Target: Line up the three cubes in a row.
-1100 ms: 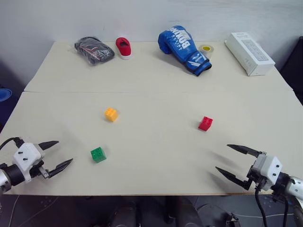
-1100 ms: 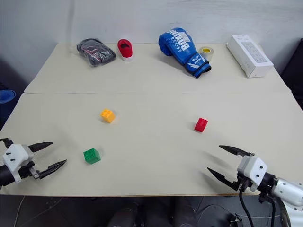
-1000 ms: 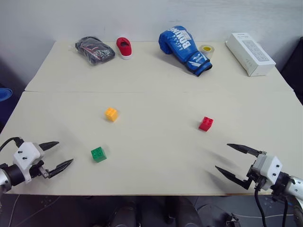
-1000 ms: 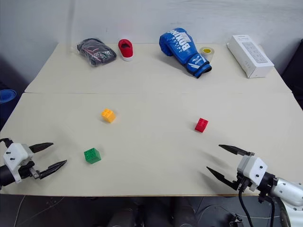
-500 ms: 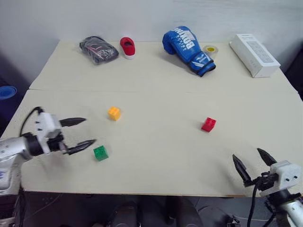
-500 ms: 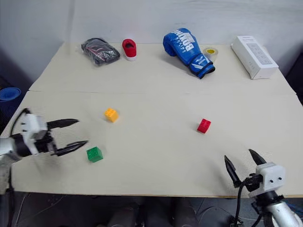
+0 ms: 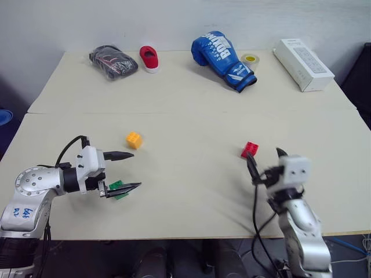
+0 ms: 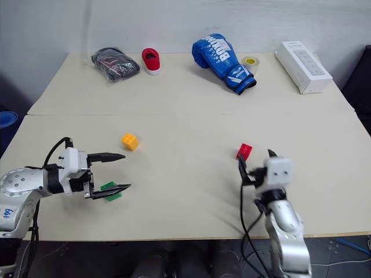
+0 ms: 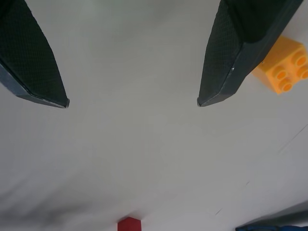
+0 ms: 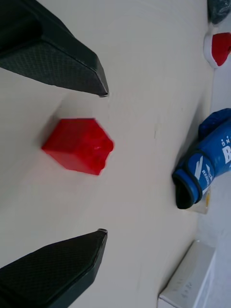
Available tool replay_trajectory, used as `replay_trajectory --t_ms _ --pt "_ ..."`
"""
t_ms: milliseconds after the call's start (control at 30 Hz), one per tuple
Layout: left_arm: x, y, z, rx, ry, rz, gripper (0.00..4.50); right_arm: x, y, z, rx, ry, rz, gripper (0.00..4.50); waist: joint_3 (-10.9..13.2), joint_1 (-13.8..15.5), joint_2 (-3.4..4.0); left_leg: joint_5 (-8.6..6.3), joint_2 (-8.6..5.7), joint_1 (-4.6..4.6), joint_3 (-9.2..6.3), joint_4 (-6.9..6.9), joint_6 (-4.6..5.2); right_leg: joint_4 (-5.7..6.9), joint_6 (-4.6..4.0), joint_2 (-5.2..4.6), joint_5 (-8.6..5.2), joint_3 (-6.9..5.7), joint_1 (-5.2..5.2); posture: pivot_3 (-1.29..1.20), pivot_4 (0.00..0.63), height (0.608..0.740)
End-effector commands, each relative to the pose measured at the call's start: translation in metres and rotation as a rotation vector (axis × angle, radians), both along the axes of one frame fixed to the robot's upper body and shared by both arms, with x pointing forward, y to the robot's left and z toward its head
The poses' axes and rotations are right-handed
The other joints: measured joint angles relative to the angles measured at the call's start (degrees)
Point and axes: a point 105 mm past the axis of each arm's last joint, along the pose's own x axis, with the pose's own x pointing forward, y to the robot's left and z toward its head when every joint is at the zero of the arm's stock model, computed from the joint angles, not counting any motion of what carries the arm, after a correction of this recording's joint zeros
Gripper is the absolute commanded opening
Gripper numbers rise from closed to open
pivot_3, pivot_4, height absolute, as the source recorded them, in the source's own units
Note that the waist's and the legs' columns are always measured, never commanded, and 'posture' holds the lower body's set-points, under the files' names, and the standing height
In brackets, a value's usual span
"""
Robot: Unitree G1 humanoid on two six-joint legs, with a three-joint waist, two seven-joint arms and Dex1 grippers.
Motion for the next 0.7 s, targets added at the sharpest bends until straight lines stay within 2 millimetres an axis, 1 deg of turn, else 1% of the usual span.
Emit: replay_trajectory --t_ms 33,67,133,267,433,500,567,700 --pt "0.000 -0.003 0.007 0.000 -0.040 -0.012 4.49 0.013 -0.005 0.006 -0.008 0.008 -0.114 4.50 0.00 -0.07 0.00 0.00 0.00 -0.02 0.00 0.00 0.00 0.01 0.00 0.00 0.00 0.00 -0.02 0.00 0.150 0.740" --pt "-0.001 -0.003 0.007 0.001 -0.039 -0.013 4.49 0.017 -0.007 0.007 -0.007 0.005 -0.147 4.50 0.00 -0.11 0.00 0.01 0.00 -0.02 0.00 0.00 0.00 0.02 0.00 0.01 0.00 -0.01 -0.02 0.00 0.150 0.740" --pt "-0.002 -0.001 0.007 0.004 -0.036 -0.007 4.49 0.027 -0.004 0.009 0.023 0.004 -0.164 4.50 0.00 -0.23 0.00 0.01 0.00 -0.03 0.00 0.00 0.00 0.01 0.00 0.03 0.00 -0.02 -0.03 0.00 0.150 0.740" --pt "-0.005 -0.001 0.008 0.004 -0.036 -0.001 4.49 0.040 -0.001 0.003 0.067 0.050 -0.211 4.50 0.00 -0.39 0.00 0.03 0.02 -0.03 0.02 -0.01 -0.01 0.02 0.00 0.07 0.00 -0.01 -0.04 0.00 0.150 0.740" --pt "-0.008 0.003 0.010 0.006 -0.041 0.022 4.49 0.042 0.008 -0.003 0.084 0.090 -0.195 4.50 0.00 -0.38 0.00 0.02 0.04 -0.06 0.03 -0.02 0.00 -0.01 0.00 0.09 0.00 -0.01 -0.05 0.00 0.150 0.740" --pt "-0.009 0.004 0.009 0.008 -0.040 0.029 4.50 0.041 0.011 -0.007 0.087 0.096 -0.195 4.13 0.00 -0.38 0.00 0.03 0.04 -0.06 0.03 -0.01 0.01 -0.01 0.00 0.09 0.00 -0.01 -0.04 0.00 0.150 0.740" --pt "-0.011 0.005 0.009 0.009 -0.039 0.031 4.50 0.040 0.013 -0.007 0.083 0.092 -0.196 3.64 0.00 -0.39 0.00 0.03 0.04 -0.06 0.03 -0.01 0.00 -0.01 0.00 0.09 0.00 -0.01 -0.04 0.00 0.150 0.740" --pt "-0.013 0.003 0.009 0.005 -0.041 0.035 4.50 0.035 0.017 -0.011 0.092 0.107 -0.182 2.29 0.00 -0.41 0.00 0.03 0.05 -0.06 0.03 -0.02 0.00 -0.02 0.00 0.09 0.00 -0.01 -0.05 0.00 0.150 0.740"
